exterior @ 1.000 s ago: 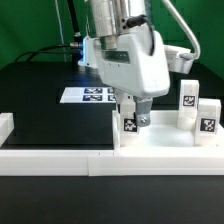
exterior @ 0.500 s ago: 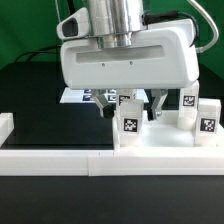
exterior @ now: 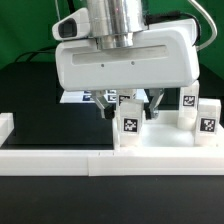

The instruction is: Assemble square table

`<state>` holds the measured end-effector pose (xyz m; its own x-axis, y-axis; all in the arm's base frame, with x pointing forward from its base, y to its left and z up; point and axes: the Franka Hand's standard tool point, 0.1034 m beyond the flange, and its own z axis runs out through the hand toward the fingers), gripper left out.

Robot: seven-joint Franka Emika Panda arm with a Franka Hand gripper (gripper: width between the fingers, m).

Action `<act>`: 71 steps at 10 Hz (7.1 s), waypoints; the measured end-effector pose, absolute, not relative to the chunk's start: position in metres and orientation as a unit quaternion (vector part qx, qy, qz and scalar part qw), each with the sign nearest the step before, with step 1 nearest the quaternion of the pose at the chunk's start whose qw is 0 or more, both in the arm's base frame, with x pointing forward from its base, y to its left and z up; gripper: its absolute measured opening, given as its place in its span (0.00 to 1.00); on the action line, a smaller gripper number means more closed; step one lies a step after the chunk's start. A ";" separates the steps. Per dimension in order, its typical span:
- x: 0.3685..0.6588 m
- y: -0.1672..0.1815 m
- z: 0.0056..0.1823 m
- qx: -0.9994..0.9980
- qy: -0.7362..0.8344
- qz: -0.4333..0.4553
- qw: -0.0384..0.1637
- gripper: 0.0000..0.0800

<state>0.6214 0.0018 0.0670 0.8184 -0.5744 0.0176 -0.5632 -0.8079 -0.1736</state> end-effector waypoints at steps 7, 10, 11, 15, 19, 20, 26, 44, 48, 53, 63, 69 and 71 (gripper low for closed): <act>0.620 0.003 0.067 -0.781 0.619 -0.003 0.082 0.36; 0.624 0.004 0.068 -0.584 0.805 0.039 0.094 0.36; 0.624 0.003 0.069 -0.552 0.827 0.042 0.092 0.36; 0.622 0.002 0.067 -0.585 0.805 0.037 0.088 0.37; 0.619 0.008 0.062 -0.759 0.644 -0.005 0.090 0.80; 0.619 0.008 0.062 -0.777 0.623 -0.007 0.090 0.81; 0.624 0.018 0.092 -0.888 0.450 -0.027 0.092 0.81; 0.621 0.010 0.062 -0.940 0.335 0.004 0.063 0.81; 0.621 0.013 0.049 -0.938 0.343 -0.016 0.053 0.58; 0.615 0.007 0.047 -0.940 0.338 -0.011 0.046 0.40; 0.615 0.006 0.046 -0.938 0.346 -0.018 0.019 0.40; 0.611 0.036 0.133 -0.938 0.339 -0.032 0.063 0.81; 0.610 0.034 0.131 -0.938 0.341 -0.030 0.062 0.81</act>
Offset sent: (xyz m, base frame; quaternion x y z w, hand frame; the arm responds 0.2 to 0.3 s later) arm 0.0000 0.0000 0.0000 0.0000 0.0000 0.1296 0.9916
